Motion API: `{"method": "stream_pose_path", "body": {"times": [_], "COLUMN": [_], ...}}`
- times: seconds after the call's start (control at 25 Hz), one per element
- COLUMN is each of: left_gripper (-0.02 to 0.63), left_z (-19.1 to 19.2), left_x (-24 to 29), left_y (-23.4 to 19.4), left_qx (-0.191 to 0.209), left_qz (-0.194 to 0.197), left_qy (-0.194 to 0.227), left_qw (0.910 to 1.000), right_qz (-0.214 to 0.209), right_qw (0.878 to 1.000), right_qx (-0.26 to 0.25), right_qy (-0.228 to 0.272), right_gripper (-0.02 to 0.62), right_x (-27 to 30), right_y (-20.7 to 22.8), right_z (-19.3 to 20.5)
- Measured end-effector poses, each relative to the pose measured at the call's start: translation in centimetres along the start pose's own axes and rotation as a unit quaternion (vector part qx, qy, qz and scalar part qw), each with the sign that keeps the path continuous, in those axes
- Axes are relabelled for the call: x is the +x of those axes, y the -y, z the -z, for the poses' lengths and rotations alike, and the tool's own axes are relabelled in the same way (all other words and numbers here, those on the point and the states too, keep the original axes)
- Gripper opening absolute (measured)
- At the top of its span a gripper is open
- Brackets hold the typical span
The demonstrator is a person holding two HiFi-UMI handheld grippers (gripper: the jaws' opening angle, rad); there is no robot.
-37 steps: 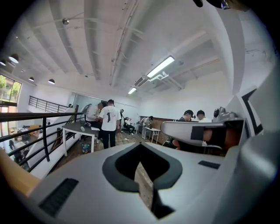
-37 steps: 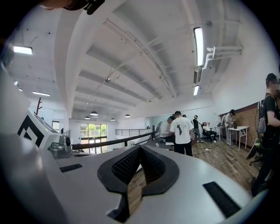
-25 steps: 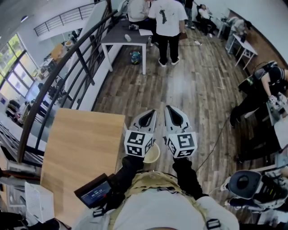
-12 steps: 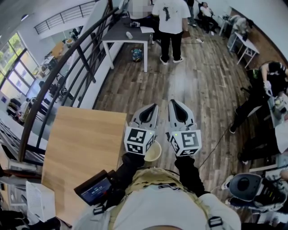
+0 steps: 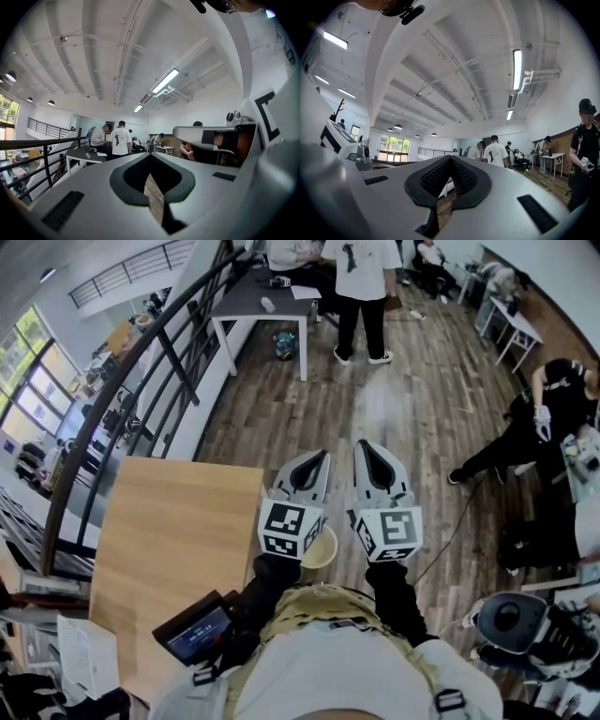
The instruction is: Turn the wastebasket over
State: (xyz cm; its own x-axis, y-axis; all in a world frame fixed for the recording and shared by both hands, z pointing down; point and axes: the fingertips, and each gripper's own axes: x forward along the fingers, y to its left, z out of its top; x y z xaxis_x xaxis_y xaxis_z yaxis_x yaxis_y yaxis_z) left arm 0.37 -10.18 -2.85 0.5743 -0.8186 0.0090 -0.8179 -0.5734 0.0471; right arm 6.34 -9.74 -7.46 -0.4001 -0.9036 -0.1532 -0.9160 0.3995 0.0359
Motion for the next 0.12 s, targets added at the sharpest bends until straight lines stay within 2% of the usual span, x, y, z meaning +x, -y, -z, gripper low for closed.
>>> {"method": "stream_pose_path", "body": {"times": [0.12], "left_gripper": [0.002], "left_z": [-0.11], "left_x": [0.33], "left_y": [0.14], "left_qx": [0.001], "left_qz": [-0.002], "left_qy": [0.0], "left_qw": [1.0], "right_qz": [-0.003], "right_qw": [1.0], "right_qx": [-0.003], "right_qy": [0.002], "right_gripper": [0.018], "right_x": [0.11], "right_y": [0.22], "right_z": [-0.23]}}
